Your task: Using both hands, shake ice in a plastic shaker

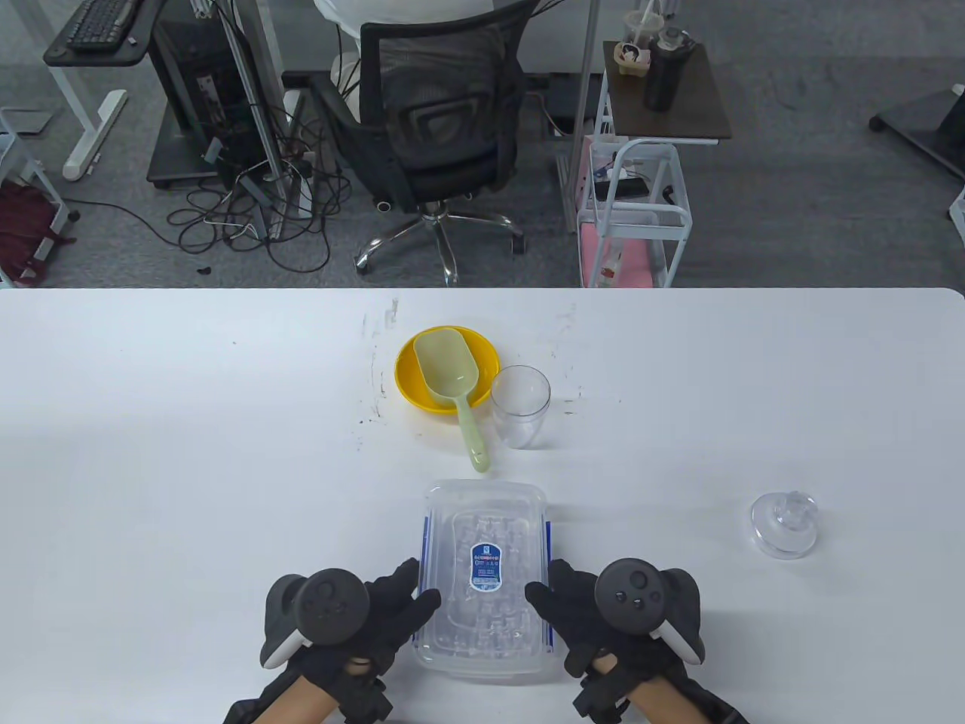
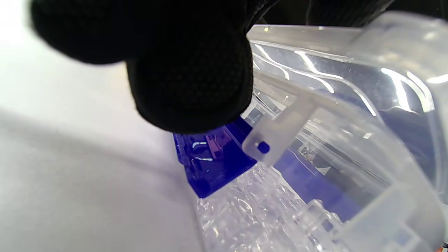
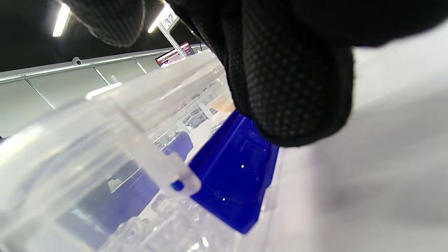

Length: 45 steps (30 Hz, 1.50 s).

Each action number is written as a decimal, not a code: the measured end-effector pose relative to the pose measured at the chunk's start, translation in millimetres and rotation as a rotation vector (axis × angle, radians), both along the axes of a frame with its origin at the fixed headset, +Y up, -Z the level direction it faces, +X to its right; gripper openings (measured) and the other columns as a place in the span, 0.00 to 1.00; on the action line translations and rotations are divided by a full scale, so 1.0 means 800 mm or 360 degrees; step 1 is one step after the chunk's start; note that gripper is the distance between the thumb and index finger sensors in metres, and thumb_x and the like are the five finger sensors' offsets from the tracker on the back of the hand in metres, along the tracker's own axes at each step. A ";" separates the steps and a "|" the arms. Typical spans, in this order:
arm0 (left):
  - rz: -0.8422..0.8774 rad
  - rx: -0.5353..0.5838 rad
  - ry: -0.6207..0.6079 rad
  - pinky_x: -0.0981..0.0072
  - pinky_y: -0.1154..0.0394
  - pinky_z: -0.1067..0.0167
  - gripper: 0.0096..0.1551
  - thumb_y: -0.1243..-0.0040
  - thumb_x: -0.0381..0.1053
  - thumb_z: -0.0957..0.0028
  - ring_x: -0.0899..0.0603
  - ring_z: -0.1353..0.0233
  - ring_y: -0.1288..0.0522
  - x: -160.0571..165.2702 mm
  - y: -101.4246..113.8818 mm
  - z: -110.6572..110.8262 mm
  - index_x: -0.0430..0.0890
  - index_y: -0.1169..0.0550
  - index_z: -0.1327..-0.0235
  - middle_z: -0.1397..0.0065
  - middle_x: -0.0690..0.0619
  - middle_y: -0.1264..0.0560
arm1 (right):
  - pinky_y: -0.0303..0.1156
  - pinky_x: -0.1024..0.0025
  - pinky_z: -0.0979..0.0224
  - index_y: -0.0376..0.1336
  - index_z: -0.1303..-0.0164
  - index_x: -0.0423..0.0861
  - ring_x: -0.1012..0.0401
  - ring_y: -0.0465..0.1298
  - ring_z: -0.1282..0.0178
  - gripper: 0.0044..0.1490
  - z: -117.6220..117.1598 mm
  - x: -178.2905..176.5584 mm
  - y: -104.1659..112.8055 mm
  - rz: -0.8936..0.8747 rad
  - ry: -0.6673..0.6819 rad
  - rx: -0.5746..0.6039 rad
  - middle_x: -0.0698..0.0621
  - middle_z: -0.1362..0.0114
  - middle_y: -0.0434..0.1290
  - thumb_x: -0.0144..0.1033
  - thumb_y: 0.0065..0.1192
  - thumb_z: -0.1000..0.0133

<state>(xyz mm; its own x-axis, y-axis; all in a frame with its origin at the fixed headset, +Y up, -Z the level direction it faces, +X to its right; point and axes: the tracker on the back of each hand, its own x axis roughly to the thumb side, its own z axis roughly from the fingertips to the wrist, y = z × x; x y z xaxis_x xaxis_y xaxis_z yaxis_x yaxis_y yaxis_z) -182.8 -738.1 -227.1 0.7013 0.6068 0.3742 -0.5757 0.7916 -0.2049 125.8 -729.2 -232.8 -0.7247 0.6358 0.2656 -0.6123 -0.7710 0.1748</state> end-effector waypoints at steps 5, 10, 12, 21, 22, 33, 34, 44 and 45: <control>-0.0005 -0.0019 -0.0008 0.65 0.16 0.72 0.44 0.47 0.63 0.44 0.47 0.70 0.12 0.000 -0.003 -0.001 0.25 0.24 0.40 0.62 0.41 0.13 | 0.81 0.69 0.73 0.67 0.41 0.24 0.51 0.85 0.71 0.66 0.000 0.002 0.000 -0.0066 0.0007 -0.0064 0.34 0.53 0.81 0.66 0.69 0.73; -0.0038 0.0025 -0.0021 0.65 0.16 0.72 0.44 0.47 0.63 0.44 0.47 0.70 0.12 0.002 -0.001 0.001 0.24 0.24 0.41 0.63 0.41 0.13 | 0.81 0.69 0.73 0.67 0.42 0.23 0.51 0.85 0.71 0.66 0.004 -0.002 0.003 -0.0012 0.0003 0.0015 0.33 0.54 0.82 0.65 0.70 0.74; -0.0054 0.0041 -0.0022 0.65 0.16 0.72 0.44 0.47 0.63 0.44 0.47 0.70 0.12 0.003 0.000 0.002 0.24 0.24 0.41 0.63 0.41 0.13 | 0.81 0.69 0.74 0.68 0.43 0.23 0.51 0.85 0.71 0.66 0.007 -0.005 0.007 0.0081 0.0009 0.0092 0.33 0.54 0.82 0.65 0.70 0.74; 0.0118 0.0102 0.0055 0.69 0.16 0.74 0.41 0.45 0.62 0.44 0.50 0.71 0.13 -0.009 0.010 0.001 0.26 0.23 0.41 0.64 0.46 0.13 | 0.81 0.70 0.73 0.68 0.42 0.25 0.52 0.85 0.71 0.65 0.023 -0.003 0.035 -0.0092 -0.0008 0.0448 0.35 0.54 0.82 0.65 0.70 0.74; 0.0236 0.0093 0.0082 0.68 0.16 0.71 0.40 0.44 0.62 0.44 0.49 0.69 0.13 -0.014 0.013 0.000 0.28 0.24 0.39 0.61 0.46 0.14 | 0.81 0.70 0.73 0.67 0.41 0.25 0.52 0.85 0.71 0.65 0.023 -0.001 0.037 -0.0174 0.0011 0.0471 0.35 0.54 0.82 0.65 0.70 0.73; 0.1756 -0.0526 -0.0429 0.69 0.15 0.60 0.28 0.40 0.55 0.41 0.47 0.54 0.11 -0.024 -0.011 -0.024 0.44 0.29 0.32 0.43 0.46 0.19 | 0.81 0.69 0.68 0.57 0.27 0.33 0.51 0.84 0.66 0.67 0.033 -0.001 0.049 -0.0489 0.0186 0.0665 0.37 0.47 0.80 0.58 0.72 0.73; 0.1777 -0.0511 -0.0423 0.69 0.15 0.60 0.27 0.40 0.55 0.41 0.47 0.55 0.11 -0.025 -0.011 -0.026 0.44 0.28 0.33 0.43 0.47 0.18 | 0.80 0.69 0.67 0.57 0.25 0.36 0.51 0.84 0.65 0.67 0.032 -0.002 0.048 -0.0486 0.0197 0.0655 0.38 0.46 0.80 0.57 0.72 0.73; 0.1917 -0.0032 -0.0066 0.82 0.19 0.62 0.28 0.40 0.59 0.40 0.53 0.56 0.15 -0.123 0.030 -0.042 0.52 0.28 0.29 0.44 0.55 0.19 | 0.80 0.64 0.66 0.63 0.30 0.33 0.49 0.84 0.63 0.61 0.020 -0.028 0.012 0.0462 0.0155 0.0485 0.37 0.48 0.80 0.55 0.76 0.71; 0.1911 -0.0001 -0.0023 0.83 0.20 0.63 0.29 0.40 0.59 0.40 0.53 0.57 0.17 -0.134 0.031 -0.043 0.52 0.29 0.28 0.45 0.54 0.19 | 0.80 0.63 0.65 0.62 0.30 0.33 0.48 0.84 0.62 0.62 0.020 -0.030 0.009 0.0499 0.0161 0.0449 0.37 0.47 0.80 0.54 0.76 0.70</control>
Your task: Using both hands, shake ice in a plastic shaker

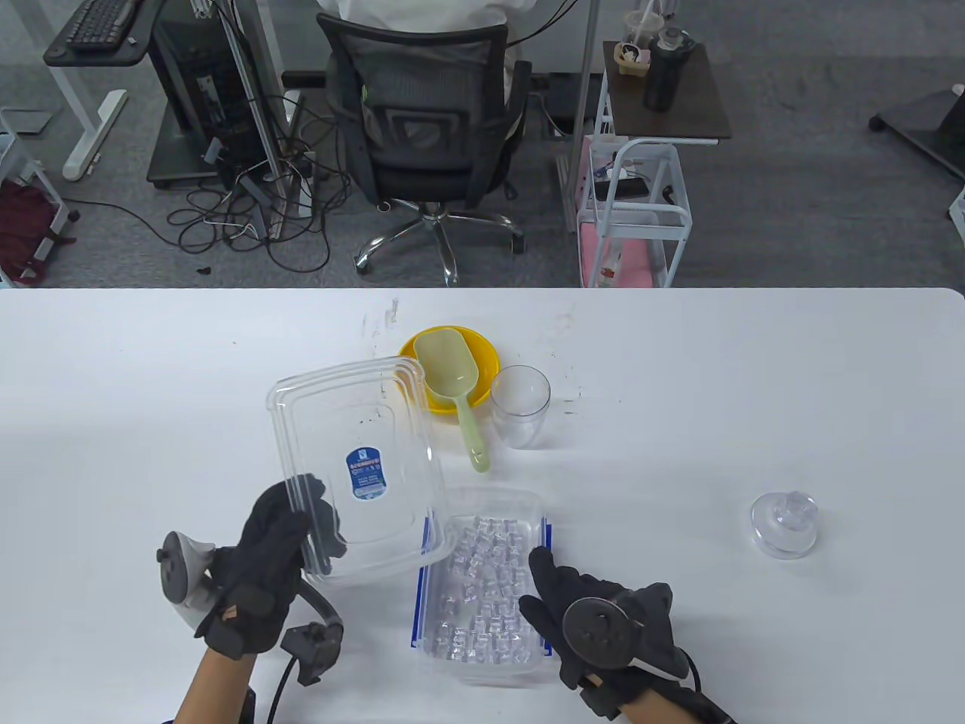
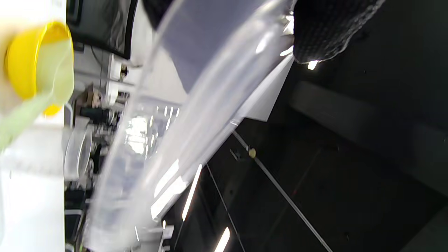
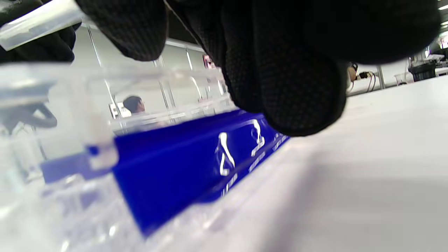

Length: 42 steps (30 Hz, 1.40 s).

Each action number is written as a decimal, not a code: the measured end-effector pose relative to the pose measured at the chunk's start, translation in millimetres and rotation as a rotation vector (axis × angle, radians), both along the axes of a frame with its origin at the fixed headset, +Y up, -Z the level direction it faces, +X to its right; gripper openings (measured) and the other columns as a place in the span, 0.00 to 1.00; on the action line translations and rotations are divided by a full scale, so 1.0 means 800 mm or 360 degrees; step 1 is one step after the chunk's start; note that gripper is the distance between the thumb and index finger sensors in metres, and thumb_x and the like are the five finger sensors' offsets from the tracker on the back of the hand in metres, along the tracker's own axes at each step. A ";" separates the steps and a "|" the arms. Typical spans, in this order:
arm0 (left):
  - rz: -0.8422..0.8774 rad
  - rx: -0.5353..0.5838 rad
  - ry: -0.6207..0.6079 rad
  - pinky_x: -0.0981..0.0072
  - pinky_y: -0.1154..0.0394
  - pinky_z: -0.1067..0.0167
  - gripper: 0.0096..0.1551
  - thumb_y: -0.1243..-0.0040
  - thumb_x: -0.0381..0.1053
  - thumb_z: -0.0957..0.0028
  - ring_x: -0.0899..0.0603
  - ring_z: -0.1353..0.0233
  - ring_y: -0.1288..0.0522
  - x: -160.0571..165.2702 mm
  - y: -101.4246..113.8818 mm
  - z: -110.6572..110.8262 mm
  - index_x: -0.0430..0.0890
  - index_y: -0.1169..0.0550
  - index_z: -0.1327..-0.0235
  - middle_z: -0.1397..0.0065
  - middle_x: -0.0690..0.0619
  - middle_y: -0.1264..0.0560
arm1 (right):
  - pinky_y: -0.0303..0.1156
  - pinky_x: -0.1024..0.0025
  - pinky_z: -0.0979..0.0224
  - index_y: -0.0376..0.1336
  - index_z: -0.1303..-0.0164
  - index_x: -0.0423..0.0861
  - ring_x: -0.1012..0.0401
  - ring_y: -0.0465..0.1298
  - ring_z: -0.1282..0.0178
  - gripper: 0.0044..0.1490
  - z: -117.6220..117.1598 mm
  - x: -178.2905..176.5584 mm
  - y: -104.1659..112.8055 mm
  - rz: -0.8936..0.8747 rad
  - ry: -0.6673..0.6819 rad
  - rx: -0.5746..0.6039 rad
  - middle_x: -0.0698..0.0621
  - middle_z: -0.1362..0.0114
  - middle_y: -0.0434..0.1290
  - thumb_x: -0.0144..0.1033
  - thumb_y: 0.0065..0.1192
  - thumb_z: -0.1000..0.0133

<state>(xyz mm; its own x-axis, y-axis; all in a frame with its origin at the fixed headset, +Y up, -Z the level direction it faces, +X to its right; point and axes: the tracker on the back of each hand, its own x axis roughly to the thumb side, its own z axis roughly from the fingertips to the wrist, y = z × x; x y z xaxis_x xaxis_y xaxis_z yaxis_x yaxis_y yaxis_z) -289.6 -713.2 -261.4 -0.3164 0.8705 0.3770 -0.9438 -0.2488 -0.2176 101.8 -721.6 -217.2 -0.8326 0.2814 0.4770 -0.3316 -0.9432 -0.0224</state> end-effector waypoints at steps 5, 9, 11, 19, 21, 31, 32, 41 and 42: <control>-0.0372 0.0033 0.0420 0.86 0.22 0.69 0.33 0.38 0.58 0.41 0.53 0.64 0.19 -0.031 0.018 0.010 0.47 0.31 0.25 0.49 0.51 0.20 | 0.80 0.62 0.63 0.61 0.29 0.33 0.48 0.83 0.61 0.62 -0.001 -0.002 -0.002 0.0021 -0.0002 -0.0014 0.37 0.46 0.79 0.52 0.77 0.70; -0.1072 0.0142 0.0715 0.83 0.22 0.78 0.35 0.33 0.54 0.44 0.50 0.72 0.20 -0.024 0.050 0.030 0.42 0.28 0.27 0.53 0.46 0.19 | 0.80 0.62 0.63 0.60 0.29 0.33 0.48 0.83 0.60 0.62 -0.001 -0.003 -0.002 0.0023 -0.0009 -0.0027 0.37 0.45 0.78 0.52 0.77 0.70; -0.1441 0.0139 0.0838 0.83 0.23 0.80 0.34 0.33 0.54 0.46 0.51 0.74 0.20 -0.013 0.061 0.037 0.41 0.26 0.29 0.56 0.47 0.18 | 0.80 0.62 0.63 0.60 0.29 0.33 0.48 0.83 0.60 0.62 -0.001 -0.003 -0.003 0.0021 -0.0010 -0.0032 0.37 0.45 0.78 0.52 0.77 0.70; -0.2559 -0.0140 0.0922 0.83 0.24 0.86 0.34 0.32 0.54 0.48 0.52 0.80 0.19 0.034 0.026 0.020 0.40 0.23 0.32 0.63 0.47 0.16 | 0.80 0.62 0.63 0.59 0.28 0.33 0.47 0.83 0.60 0.63 -0.002 -0.003 -0.004 0.0016 -0.0014 -0.0070 0.36 0.45 0.78 0.52 0.76 0.70; -0.2642 -0.0288 0.0764 0.83 0.24 0.85 0.33 0.32 0.54 0.48 0.52 0.80 0.20 0.042 0.007 0.009 0.41 0.24 0.31 0.63 0.47 0.17 | 0.80 0.62 0.62 0.58 0.28 0.34 0.47 0.83 0.60 0.63 -0.003 -0.001 -0.004 0.0005 -0.0010 -0.0079 0.36 0.45 0.78 0.52 0.76 0.70; -0.2844 -0.0411 0.0628 0.84 0.21 0.85 0.39 0.32 0.56 0.49 0.52 0.80 0.18 0.056 -0.030 -0.012 0.41 0.27 0.27 0.63 0.44 0.18 | 0.80 0.62 0.63 0.57 0.27 0.34 0.47 0.83 0.60 0.64 -0.005 0.000 -0.005 -0.0018 0.0010 -0.0117 0.37 0.46 0.79 0.53 0.76 0.70; -0.2834 -0.0400 0.0628 0.83 0.21 0.84 0.39 0.32 0.56 0.49 0.53 0.80 0.17 0.057 -0.033 -0.014 0.40 0.27 0.27 0.63 0.44 0.18 | 0.80 0.62 0.63 0.57 0.27 0.34 0.47 0.83 0.61 0.64 -0.005 0.000 -0.005 -0.0020 0.0010 -0.0121 0.37 0.46 0.79 0.52 0.76 0.70; -0.2922 -0.0495 0.0627 0.81 0.20 0.82 0.37 0.34 0.57 0.48 0.54 0.77 0.16 0.045 -0.036 -0.014 0.40 0.25 0.29 0.61 0.46 0.16 | 0.80 0.62 0.63 0.56 0.27 0.34 0.47 0.83 0.61 0.64 -0.006 0.001 -0.006 -0.0024 0.0011 -0.0134 0.37 0.46 0.79 0.53 0.75 0.70; -0.2904 -0.0495 0.0656 0.80 0.20 0.81 0.37 0.34 0.57 0.48 0.53 0.76 0.16 0.043 -0.033 -0.014 0.40 0.24 0.29 0.62 0.45 0.16 | 0.80 0.62 0.63 0.56 0.27 0.34 0.47 0.83 0.61 0.64 -0.006 0.001 -0.006 -0.0026 0.0012 -0.0135 0.37 0.46 0.79 0.53 0.75 0.70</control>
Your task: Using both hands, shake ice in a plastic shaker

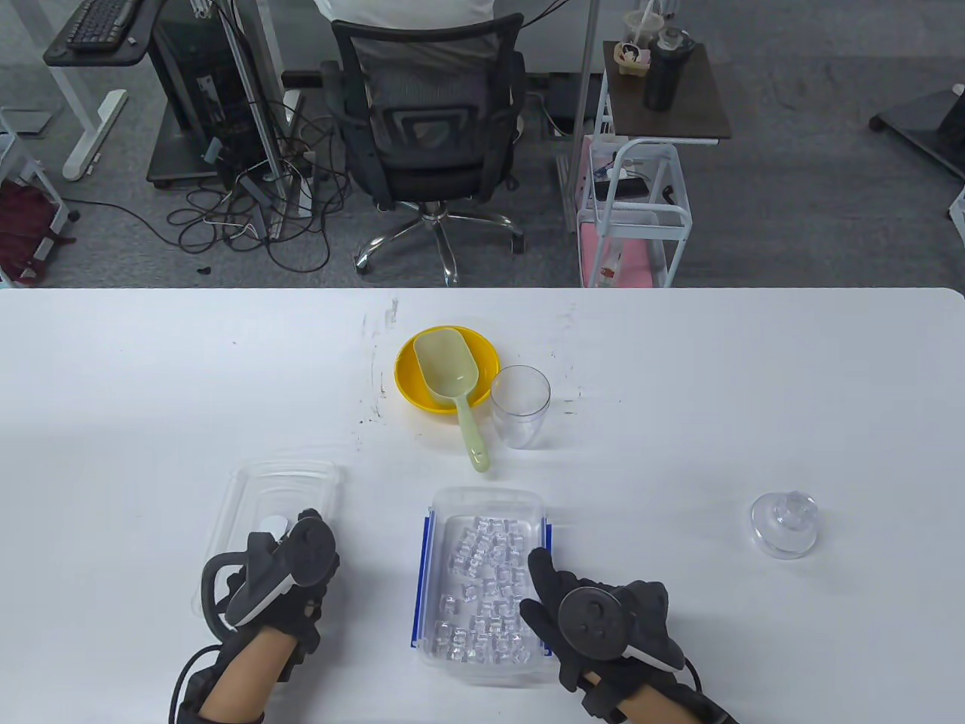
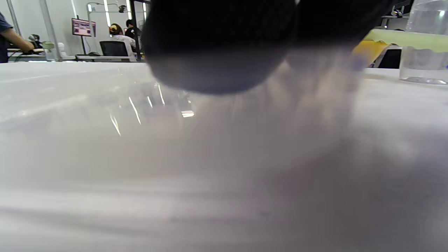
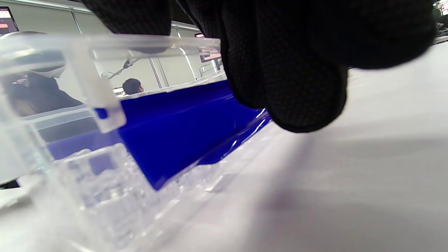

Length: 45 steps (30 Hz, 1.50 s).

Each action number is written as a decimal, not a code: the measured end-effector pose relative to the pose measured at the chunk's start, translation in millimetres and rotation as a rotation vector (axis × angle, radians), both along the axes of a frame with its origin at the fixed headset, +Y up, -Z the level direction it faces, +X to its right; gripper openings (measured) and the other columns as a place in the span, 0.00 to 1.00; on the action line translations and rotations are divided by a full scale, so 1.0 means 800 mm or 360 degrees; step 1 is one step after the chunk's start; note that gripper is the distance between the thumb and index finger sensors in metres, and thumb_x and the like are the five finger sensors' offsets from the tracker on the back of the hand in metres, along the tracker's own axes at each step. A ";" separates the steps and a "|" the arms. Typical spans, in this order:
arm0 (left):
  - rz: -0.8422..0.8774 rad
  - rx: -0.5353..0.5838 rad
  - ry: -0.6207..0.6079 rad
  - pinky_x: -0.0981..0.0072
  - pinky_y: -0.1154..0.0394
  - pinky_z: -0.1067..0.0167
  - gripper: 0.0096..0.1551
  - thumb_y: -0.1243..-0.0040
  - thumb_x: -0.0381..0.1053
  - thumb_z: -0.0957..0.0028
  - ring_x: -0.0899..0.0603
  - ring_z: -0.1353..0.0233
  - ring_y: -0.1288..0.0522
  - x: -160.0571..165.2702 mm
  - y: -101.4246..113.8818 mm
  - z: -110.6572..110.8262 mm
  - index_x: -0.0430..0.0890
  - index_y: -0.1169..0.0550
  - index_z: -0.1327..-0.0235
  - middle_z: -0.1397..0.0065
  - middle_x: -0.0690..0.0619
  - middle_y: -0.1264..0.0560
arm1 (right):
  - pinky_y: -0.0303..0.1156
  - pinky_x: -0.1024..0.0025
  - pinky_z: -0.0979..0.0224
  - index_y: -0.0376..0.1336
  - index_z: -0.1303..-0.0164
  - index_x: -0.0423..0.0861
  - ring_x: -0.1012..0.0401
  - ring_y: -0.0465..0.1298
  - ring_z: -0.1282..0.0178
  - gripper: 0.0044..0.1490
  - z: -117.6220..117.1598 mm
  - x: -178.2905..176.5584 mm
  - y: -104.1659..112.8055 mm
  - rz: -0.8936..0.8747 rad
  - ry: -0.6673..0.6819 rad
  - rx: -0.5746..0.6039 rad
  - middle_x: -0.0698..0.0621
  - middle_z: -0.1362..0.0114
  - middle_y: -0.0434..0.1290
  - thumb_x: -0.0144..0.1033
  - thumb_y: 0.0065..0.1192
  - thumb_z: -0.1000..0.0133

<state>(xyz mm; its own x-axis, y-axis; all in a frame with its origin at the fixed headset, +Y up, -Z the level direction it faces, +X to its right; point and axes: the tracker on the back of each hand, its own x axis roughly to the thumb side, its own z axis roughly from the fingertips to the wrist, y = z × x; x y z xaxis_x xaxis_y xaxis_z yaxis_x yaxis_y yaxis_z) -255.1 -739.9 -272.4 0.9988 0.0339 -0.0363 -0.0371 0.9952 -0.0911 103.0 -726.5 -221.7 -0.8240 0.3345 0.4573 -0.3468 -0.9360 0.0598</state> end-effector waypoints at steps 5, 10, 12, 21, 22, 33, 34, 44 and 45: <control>0.0045 0.0234 -0.0067 0.79 0.20 0.82 0.37 0.36 0.59 0.48 0.53 0.76 0.16 0.006 0.023 0.016 0.39 0.23 0.31 0.63 0.45 0.15 | 0.80 0.62 0.63 0.56 0.27 0.34 0.47 0.83 0.61 0.64 0.000 0.000 0.000 -0.0004 0.0004 -0.0001 0.37 0.46 0.79 0.53 0.75 0.70; 0.0226 0.0392 -0.0297 0.79 0.19 0.82 0.39 0.44 0.64 0.45 0.52 0.77 0.15 0.039 0.040 0.044 0.39 0.23 0.31 0.63 0.44 0.15 | 0.80 0.62 0.63 0.57 0.27 0.35 0.47 0.83 0.61 0.64 -0.002 0.001 0.001 -0.0017 -0.0001 -0.0005 0.37 0.46 0.79 0.53 0.75 0.70; 0.0254 0.0409 -0.0397 0.79 0.19 0.82 0.39 0.45 0.65 0.44 0.53 0.77 0.16 0.057 0.044 0.054 0.40 0.23 0.31 0.63 0.45 0.15 | 0.80 0.61 0.63 0.58 0.28 0.34 0.47 0.83 0.61 0.63 -0.006 0.003 0.006 -0.0044 -0.0015 0.0002 0.37 0.46 0.79 0.53 0.76 0.70; 0.0164 0.0271 -0.0653 0.80 0.19 0.83 0.42 0.47 0.68 0.45 0.53 0.78 0.15 0.112 0.036 0.085 0.39 0.23 0.31 0.64 0.45 0.14 | 0.79 0.64 0.64 0.52 0.21 0.37 0.46 0.82 0.59 0.69 -0.059 0.017 0.020 0.0010 -0.0302 -0.0030 0.35 0.41 0.77 0.56 0.76 0.68; 0.0180 0.0244 -0.0665 0.79 0.19 0.83 0.42 0.47 0.68 0.45 0.53 0.78 0.15 0.115 0.034 0.087 0.38 0.23 0.31 0.64 0.44 0.14 | 0.79 0.64 0.64 0.52 0.21 0.38 0.46 0.82 0.59 0.69 -0.064 0.014 0.019 0.0016 -0.0312 -0.0038 0.35 0.41 0.77 0.57 0.76 0.68; 0.0137 0.0033 -0.0695 0.81 0.20 0.86 0.43 0.51 0.68 0.44 0.55 0.81 0.16 0.124 0.015 0.082 0.37 0.22 0.33 0.69 0.50 0.15 | 0.78 0.57 0.55 0.51 0.20 0.40 0.42 0.80 0.49 0.69 -0.078 0.015 0.003 -0.0003 -0.0279 -0.0194 0.32 0.28 0.68 0.56 0.75 0.69; 0.0154 0.0010 -0.0688 0.81 0.21 0.87 0.42 0.52 0.68 0.44 0.56 0.82 0.17 0.124 0.014 0.081 0.37 0.22 0.33 0.70 0.51 0.15 | 0.77 0.54 0.51 0.50 0.19 0.41 0.40 0.78 0.44 0.69 -0.079 0.017 0.001 -0.0036 -0.0259 -0.0208 0.32 0.24 0.63 0.55 0.75 0.69; 0.0467 -0.0102 -0.0705 0.85 0.23 0.95 0.37 0.51 0.60 0.41 0.62 0.91 0.19 0.120 0.008 0.066 0.30 0.23 0.38 0.80 0.58 0.15 | 0.71 0.44 0.36 0.44 0.19 0.41 0.35 0.65 0.28 0.72 -0.088 0.040 -0.021 -0.0432 -0.0042 -0.0544 0.33 0.16 0.46 0.49 0.77 0.69; 0.0481 -0.0100 -0.0703 0.84 0.23 0.95 0.37 0.50 0.59 0.41 0.62 0.91 0.19 0.120 0.008 0.065 0.30 0.23 0.39 0.80 0.58 0.15 | 0.70 0.44 0.36 0.44 0.19 0.41 0.35 0.64 0.28 0.72 -0.089 0.040 -0.021 -0.0448 -0.0037 -0.0559 0.33 0.17 0.46 0.48 0.78 0.69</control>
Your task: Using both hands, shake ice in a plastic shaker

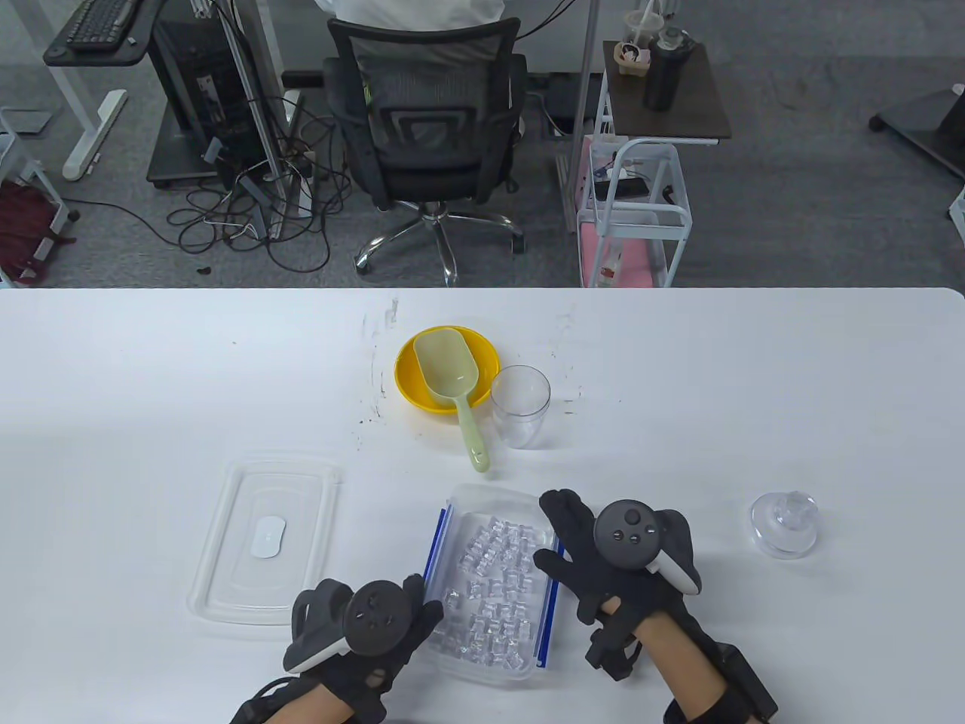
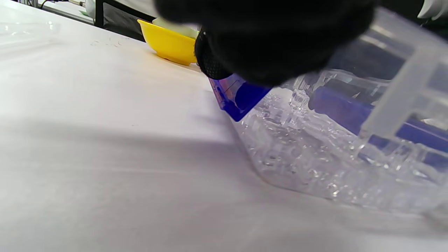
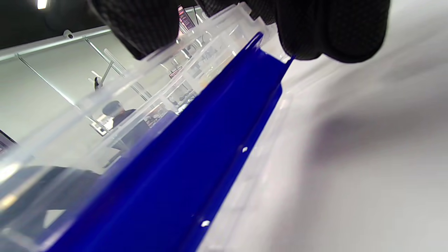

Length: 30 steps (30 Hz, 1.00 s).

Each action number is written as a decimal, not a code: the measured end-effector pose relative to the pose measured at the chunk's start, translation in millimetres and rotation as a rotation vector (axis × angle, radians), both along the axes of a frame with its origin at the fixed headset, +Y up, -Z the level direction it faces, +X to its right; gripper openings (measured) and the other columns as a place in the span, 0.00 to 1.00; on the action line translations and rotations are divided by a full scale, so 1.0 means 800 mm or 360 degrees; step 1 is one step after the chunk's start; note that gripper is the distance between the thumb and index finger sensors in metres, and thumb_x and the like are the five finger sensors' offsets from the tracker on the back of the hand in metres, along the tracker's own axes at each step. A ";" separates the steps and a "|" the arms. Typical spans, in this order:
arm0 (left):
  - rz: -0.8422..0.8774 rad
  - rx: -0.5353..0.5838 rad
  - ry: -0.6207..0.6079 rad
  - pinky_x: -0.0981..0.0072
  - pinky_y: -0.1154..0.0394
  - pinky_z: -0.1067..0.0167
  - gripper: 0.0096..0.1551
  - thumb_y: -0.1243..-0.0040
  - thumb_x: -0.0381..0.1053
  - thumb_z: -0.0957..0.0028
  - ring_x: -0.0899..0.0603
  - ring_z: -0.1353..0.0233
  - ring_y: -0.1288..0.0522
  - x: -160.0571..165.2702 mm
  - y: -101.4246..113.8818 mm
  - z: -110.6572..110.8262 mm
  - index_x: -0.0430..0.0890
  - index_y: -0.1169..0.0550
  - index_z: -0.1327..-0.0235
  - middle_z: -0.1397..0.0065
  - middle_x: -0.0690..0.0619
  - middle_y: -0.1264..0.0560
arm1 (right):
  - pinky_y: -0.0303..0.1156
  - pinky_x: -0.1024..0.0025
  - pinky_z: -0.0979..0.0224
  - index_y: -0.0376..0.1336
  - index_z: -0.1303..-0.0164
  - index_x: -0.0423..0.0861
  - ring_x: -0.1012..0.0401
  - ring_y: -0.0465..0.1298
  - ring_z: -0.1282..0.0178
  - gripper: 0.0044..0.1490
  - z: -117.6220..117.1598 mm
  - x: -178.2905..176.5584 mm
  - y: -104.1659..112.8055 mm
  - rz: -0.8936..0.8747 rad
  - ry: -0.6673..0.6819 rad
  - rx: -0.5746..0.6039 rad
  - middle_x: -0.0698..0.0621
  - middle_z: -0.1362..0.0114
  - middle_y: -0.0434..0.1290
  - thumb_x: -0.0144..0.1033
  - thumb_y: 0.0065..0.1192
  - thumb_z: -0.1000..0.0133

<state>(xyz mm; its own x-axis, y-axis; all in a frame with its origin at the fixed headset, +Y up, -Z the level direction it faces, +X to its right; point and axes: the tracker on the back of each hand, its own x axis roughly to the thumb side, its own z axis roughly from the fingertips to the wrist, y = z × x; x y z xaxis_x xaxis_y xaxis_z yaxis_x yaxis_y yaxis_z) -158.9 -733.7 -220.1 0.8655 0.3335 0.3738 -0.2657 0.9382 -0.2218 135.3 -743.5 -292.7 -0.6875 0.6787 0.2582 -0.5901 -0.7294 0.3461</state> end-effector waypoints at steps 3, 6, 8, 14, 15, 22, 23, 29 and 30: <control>0.0076 -0.0070 0.0018 0.84 0.23 0.96 0.36 0.48 0.57 0.41 0.61 0.92 0.19 -0.002 -0.001 -0.006 0.28 0.23 0.39 0.80 0.56 0.15 | 0.70 0.45 0.36 0.43 0.20 0.40 0.35 0.64 0.28 0.73 0.002 0.002 0.001 0.0011 -0.0006 0.0015 0.31 0.18 0.47 0.49 0.78 0.70; 0.0166 -0.0120 0.0048 0.84 0.23 0.95 0.35 0.47 0.57 0.41 0.60 0.91 0.19 -0.009 -0.003 -0.010 0.29 0.23 0.38 0.79 0.54 0.14 | 0.70 0.46 0.37 0.41 0.20 0.39 0.36 0.64 0.29 0.77 0.004 0.005 0.004 0.0066 -0.0007 0.0000 0.30 0.20 0.50 0.51 0.79 0.71; 0.0210 -0.0086 0.0074 0.83 0.23 0.95 0.35 0.46 0.56 0.42 0.60 0.91 0.19 -0.012 -0.004 -0.010 0.30 0.23 0.37 0.79 0.53 0.13 | 0.71 0.46 0.38 0.43 0.20 0.37 0.36 0.65 0.31 0.78 0.007 0.007 0.004 0.0100 -0.0013 -0.0005 0.30 0.23 0.53 0.54 0.80 0.73; 0.0193 0.0074 0.0114 0.84 0.23 0.94 0.34 0.45 0.57 0.42 0.60 0.90 0.19 -0.012 -0.005 -0.011 0.32 0.22 0.37 0.78 0.54 0.13 | 0.74 0.49 0.44 0.48 0.23 0.30 0.36 0.71 0.39 0.80 0.030 0.011 0.016 0.0368 -0.0097 0.0130 0.28 0.29 0.61 0.63 0.78 0.75; 0.0195 0.0081 0.0118 0.84 0.23 0.93 0.34 0.45 0.57 0.43 0.60 0.89 0.19 -0.012 -0.005 -0.011 0.33 0.22 0.37 0.77 0.54 0.13 | 0.75 0.49 0.45 0.49 0.24 0.29 0.35 0.72 0.40 0.80 0.034 0.011 0.018 0.0406 -0.0107 0.0153 0.28 0.30 0.62 0.64 0.77 0.75; 0.0279 0.0009 0.0162 0.82 0.21 0.84 0.34 0.48 0.56 0.42 0.58 0.80 0.18 -0.020 -0.009 -0.014 0.36 0.28 0.29 0.66 0.53 0.15 | 0.78 0.51 0.54 0.58 0.30 0.25 0.36 0.78 0.50 0.79 0.067 -0.010 0.038 0.0868 -0.0193 0.0377 0.27 0.38 0.70 0.71 0.72 0.77; 0.0319 -0.0008 0.0157 0.81 0.20 0.81 0.35 0.48 0.55 0.42 0.56 0.77 0.17 -0.022 -0.009 -0.014 0.36 0.30 0.27 0.63 0.51 0.15 | 0.79 0.52 0.55 0.60 0.31 0.24 0.37 0.78 0.51 0.79 0.069 -0.012 0.039 0.0903 -0.0200 0.0400 0.26 0.39 0.71 0.72 0.72 0.77; 0.0693 -0.0168 0.0050 0.59 0.20 0.56 0.40 0.46 0.49 0.43 0.41 0.52 0.19 -0.026 -0.021 -0.022 0.35 0.43 0.22 0.41 0.36 0.27 | 0.80 0.54 0.65 0.67 0.40 0.22 0.38 0.82 0.61 0.72 0.072 -0.012 0.046 0.0973 -0.0297 0.0460 0.27 0.49 0.77 0.69 0.74 0.78; 0.0704 -0.0167 0.0044 0.57 0.20 0.54 0.40 0.46 0.49 0.43 0.40 0.51 0.19 -0.027 -0.022 -0.024 0.35 0.43 0.22 0.40 0.36 0.27 | 0.80 0.55 0.66 0.68 0.42 0.22 0.38 0.82 0.63 0.71 0.071 -0.012 0.046 0.0965 -0.0301 0.0454 0.27 0.50 0.77 0.68 0.74 0.78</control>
<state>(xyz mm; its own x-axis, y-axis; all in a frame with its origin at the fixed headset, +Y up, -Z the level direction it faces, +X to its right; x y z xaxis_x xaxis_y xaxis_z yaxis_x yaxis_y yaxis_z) -180.5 -751.3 -239.0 0.6403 0.7085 0.2968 -0.6432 0.7057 -0.2970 126.1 -706.5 -235.6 -0.9746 0.0839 0.2078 -0.0809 -0.9965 0.0232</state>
